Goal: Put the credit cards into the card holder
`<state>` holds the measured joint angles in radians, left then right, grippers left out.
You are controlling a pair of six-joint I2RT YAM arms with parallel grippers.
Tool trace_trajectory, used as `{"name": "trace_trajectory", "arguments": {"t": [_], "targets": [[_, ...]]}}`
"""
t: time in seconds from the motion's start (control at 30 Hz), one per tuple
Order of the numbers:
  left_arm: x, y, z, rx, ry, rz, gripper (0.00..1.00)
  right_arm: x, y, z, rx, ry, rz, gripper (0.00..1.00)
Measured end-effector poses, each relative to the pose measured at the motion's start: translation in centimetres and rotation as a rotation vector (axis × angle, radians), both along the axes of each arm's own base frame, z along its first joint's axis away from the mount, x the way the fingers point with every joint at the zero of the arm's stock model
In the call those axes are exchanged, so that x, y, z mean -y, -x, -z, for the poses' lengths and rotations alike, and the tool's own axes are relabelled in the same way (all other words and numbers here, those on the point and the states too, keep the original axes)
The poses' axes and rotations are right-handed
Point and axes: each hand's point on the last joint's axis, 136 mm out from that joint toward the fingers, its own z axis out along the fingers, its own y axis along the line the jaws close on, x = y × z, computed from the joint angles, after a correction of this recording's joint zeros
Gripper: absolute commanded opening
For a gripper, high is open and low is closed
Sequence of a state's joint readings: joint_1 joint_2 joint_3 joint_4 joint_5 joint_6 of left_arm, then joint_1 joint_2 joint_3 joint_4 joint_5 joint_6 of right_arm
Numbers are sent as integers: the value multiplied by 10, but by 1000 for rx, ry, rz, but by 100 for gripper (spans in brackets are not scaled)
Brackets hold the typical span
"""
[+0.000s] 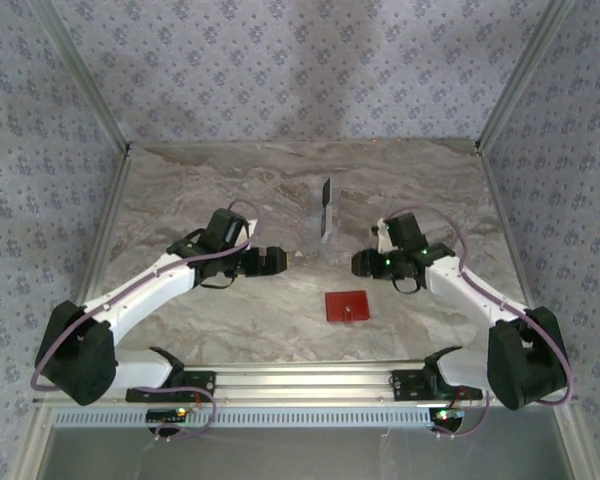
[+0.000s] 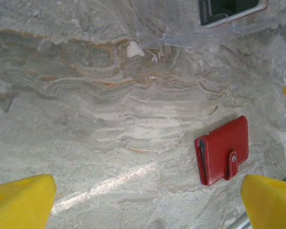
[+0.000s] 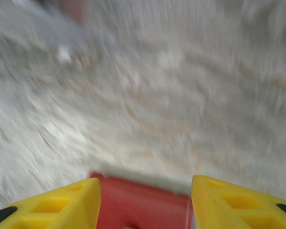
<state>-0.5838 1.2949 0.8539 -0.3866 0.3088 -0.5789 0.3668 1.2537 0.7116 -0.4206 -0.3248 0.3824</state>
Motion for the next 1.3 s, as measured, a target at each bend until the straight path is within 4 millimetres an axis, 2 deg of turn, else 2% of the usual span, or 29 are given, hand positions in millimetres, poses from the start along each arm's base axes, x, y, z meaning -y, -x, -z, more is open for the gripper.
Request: {"name": "trace_trajectory", "arguments": {"t": [0.07, 0.2, 0.4, 0.57, 0.73, 0.87, 0.97, 1.03, 1.13, 1.3], "targets": [[4, -3, -3, 13, 4, 12, 99, 2, 18, 12, -49, -7, -17, 61], [12, -3, -1, 32, 19, 32, 99, 7, 53, 28, -116, -17, -41, 61], [13, 5, 8, 9, 13, 50, 99, -1, 80, 51, -186, -28, -104, 60], [10, 14, 19, -45, 26, 42, 99, -17, 77, 57, -163, -25, -162, 57], [-5, 28, 37, -115, 31, 6, 98, -32, 73, 60, -166, 85, -242, 57], [-16, 32, 44, -153, 57, -33, 97, -79, 63, 56, -88, 103, -392, 57], [-19, 39, 51, -180, 60, -43, 97, -123, 52, 40, 32, 23, -493, 58], [-20, 41, 52, -187, 57, -39, 96, -138, 45, 24, 103, -14, -518, 58], [-20, 41, 51, -180, 52, -28, 93, -139, 37, 8, 160, -39, -512, 57], [-18, 37, 48, -178, 20, 4, 88, -120, 30, -2, 170, -59, -444, 54]]}}
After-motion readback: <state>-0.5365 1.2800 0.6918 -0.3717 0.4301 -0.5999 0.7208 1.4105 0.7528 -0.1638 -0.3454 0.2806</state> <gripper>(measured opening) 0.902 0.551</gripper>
